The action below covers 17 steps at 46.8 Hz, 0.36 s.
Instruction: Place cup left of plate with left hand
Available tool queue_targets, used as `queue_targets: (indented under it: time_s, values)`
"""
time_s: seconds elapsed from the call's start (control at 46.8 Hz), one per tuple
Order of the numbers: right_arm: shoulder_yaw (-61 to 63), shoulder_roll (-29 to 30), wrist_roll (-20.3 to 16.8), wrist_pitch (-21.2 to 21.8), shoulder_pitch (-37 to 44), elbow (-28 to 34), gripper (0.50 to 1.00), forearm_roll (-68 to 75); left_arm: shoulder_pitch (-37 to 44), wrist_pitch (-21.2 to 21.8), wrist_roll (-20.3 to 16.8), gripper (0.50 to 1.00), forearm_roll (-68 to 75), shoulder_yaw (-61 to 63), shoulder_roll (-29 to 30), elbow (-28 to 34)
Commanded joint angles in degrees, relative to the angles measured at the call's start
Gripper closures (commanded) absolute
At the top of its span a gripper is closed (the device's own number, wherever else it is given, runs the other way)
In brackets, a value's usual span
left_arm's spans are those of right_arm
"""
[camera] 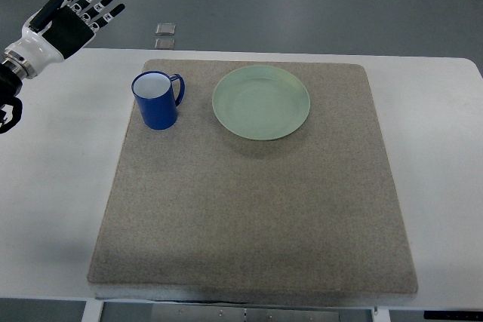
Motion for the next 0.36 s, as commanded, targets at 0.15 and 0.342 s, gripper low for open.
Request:
queue_targets:
  time_s: [0.15, 0.342]
  values:
    - [0.09, 0.0, 0.35, -0.31, -0.09, 0.23, 0.568, -0.04, 0.32, 0.88, 0.0, 0.501, 0.26, 0.14, -0.16, 0.0]
    - [-0.08, 0.0, 0.61, -0.23, -0.17, 0.41, 0.568, -0.3, 0.41, 1.76, 0.0, 0.501, 0.88, 0.23, -0.25, 0.09]
